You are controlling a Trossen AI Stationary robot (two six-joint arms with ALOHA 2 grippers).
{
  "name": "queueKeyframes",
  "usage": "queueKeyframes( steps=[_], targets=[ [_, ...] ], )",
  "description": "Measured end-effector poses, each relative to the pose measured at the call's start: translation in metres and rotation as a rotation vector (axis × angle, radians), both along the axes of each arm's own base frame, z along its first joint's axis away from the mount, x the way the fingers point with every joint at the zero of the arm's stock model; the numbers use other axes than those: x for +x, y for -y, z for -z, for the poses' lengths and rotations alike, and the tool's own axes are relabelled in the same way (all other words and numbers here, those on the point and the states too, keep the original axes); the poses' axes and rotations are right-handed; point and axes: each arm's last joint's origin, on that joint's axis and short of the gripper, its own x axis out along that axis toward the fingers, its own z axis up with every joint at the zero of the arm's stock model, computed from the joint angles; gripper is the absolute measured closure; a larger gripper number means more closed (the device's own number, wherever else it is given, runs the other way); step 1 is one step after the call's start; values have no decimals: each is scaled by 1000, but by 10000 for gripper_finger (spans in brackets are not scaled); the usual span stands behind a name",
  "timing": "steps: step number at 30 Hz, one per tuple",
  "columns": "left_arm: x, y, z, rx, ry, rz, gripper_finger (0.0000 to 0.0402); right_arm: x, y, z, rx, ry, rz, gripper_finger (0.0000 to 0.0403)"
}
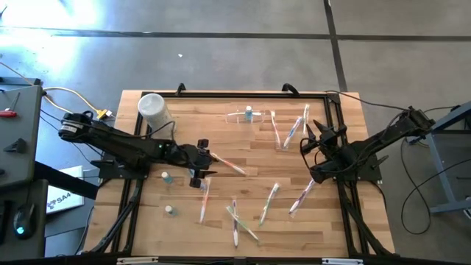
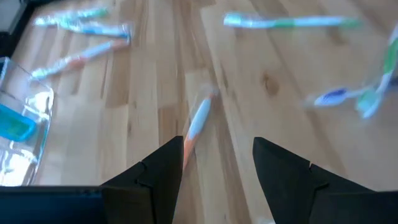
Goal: Pick & Place toothbrushing station
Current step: Put the middle orange toothbrush into the transparent organizer
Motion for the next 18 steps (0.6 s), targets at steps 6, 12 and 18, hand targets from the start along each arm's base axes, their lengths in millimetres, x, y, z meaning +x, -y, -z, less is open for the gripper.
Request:
queueKeyframes(
  steps=[6,12,18],
  targets=[
    [11,-12,23,48,-85,-110,210,1,0,0,5,10,0,266],
    [20,-39,32,-11,-68,-248,210,1,-1,0,8,17,0,266],
    [21,-57,44,-123,-141,-206,210,1,-1,0,10,17,0,266]
  ],
)
